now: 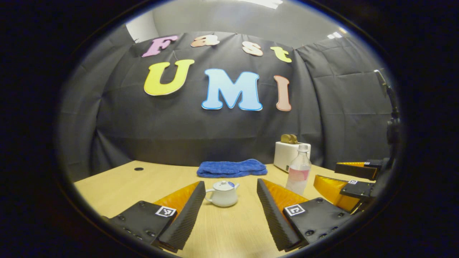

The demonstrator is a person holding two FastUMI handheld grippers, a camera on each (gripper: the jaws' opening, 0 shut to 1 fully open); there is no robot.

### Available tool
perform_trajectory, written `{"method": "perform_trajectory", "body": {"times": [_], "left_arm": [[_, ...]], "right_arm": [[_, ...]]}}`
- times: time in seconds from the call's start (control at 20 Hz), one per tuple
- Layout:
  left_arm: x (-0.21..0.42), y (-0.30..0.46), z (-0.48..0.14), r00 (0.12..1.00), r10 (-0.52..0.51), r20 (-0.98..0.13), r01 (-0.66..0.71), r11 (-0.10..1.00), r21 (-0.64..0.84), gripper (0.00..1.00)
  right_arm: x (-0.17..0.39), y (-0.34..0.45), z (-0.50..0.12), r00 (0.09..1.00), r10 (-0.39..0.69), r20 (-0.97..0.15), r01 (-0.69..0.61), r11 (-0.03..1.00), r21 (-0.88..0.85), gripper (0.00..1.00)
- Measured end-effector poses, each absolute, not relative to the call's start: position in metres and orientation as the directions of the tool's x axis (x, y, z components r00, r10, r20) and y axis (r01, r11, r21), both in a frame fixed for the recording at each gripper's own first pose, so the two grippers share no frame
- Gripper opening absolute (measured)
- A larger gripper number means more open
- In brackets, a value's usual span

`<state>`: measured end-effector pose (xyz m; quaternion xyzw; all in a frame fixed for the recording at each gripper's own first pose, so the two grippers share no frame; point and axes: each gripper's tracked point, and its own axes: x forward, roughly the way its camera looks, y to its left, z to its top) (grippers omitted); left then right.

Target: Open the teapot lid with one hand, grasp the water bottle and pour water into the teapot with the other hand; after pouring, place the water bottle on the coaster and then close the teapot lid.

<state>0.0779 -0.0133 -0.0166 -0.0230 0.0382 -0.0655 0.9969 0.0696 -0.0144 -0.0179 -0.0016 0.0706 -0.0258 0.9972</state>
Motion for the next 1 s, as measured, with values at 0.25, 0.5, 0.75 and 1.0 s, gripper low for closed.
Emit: {"method": "perform_trajectory", "body": {"times": [0.25, 0.5, 0.75, 1.0], "left_arm": [[0.118, -0.021, -0.029, 0.978, -0.177, -0.106, 0.174, 0.984, -0.034, 0.95], [0.146, -0.034, -0.036, 0.97, -0.214, -0.118, 0.213, 0.977, -0.026, 0.95], [0.174, -0.041, -0.046, 0.964, -0.23, -0.135, 0.228, 0.973, -0.029, 0.95], [0.204, -0.032, -0.063, 0.965, -0.209, -0.159, 0.21, 0.978, -0.015, 0.94]], "right_arm": [[0.103, -0.025, -0.03, 0.978, -0.082, -0.191, 0.079, 0.997, -0.021, 0.97], [0.125, -0.033, -0.036, 0.969, -0.11, -0.22, 0.101, 0.994, -0.052, 0.97], [0.145, -0.037, -0.051, 0.954, -0.117, -0.276, 0.108, 0.993, -0.051, 0.97], [0.161, -0.029, -0.061, 0.954, -0.092, -0.284, 0.078, 0.995, -0.061, 0.97]]}}
